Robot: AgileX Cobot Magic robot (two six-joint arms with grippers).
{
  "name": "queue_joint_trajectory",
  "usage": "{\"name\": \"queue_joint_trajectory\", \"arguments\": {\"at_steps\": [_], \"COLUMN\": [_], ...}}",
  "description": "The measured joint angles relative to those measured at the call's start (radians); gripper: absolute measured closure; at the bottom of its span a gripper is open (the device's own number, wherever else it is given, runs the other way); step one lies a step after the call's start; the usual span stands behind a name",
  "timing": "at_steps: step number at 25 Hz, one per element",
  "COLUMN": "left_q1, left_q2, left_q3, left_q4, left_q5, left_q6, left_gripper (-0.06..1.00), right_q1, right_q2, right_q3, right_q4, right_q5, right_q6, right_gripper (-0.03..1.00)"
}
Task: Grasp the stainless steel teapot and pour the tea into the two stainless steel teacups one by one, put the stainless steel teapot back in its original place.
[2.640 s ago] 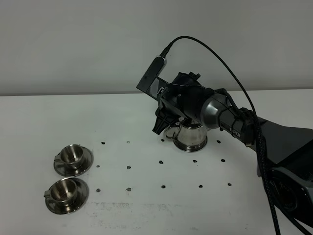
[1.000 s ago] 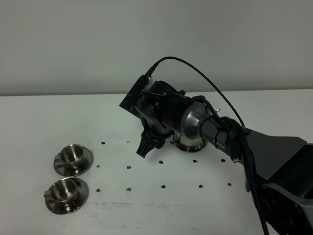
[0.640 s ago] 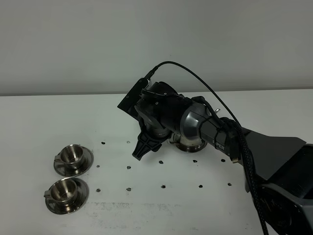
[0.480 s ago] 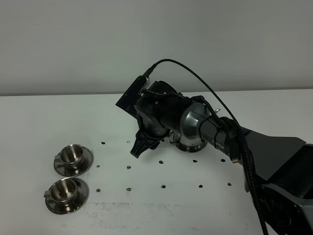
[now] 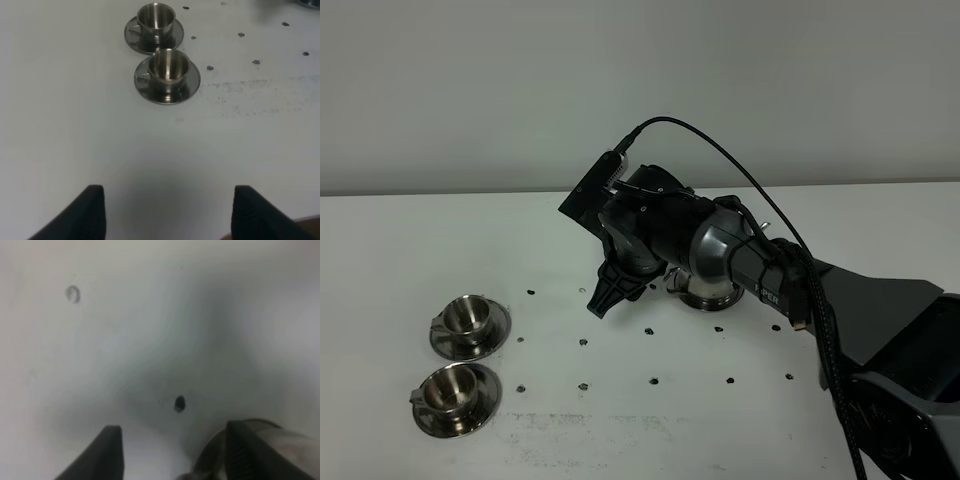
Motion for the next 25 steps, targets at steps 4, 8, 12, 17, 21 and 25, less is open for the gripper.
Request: {"name": "queue_joint_trajectory", "arguments": {"at_steps": [4, 8, 12, 17, 21, 25], "left_q1": [0.0, 0.0, 0.0, 0.0, 0.0, 0.0], "left_q2": [0.0, 0.0, 0.0, 0.0, 0.0, 0.0], "left_q3": [0.0, 0.0, 0.0, 0.0, 0.0, 0.0], "left_q4": [0.0, 0.0, 0.0, 0.0, 0.0, 0.0], "left_q5": [0.0, 0.0, 0.0, 0.0, 0.0, 0.0], "left_q6": [0.0, 0.0, 0.0, 0.0, 0.0, 0.0], "left_gripper": [0.4, 0.4, 0.4, 0.4, 0.4, 0.4], "right_q1": [-0.005, -0.02, -0.027, -0.028, -0.028, -0.028], "right_q2": [0.006, 0.007, 0.007, 0.007, 0.007, 0.007], "right_q3": [0.0, 0.0, 0.0, -0.001, -0.001, -0.001], "right_q4": [0.012, 0.023, 0.033, 0.053, 0.083, 0.101], "right_q5": [0.005, 0.019, 0.046, 0.061, 0.082, 0.114], "right_q6": [0.0, 0.0, 0.0, 0.0, 0.0, 0.02], "right_gripper": [0.53, 0.53, 0.53, 0.53, 0.53, 0.53]}}
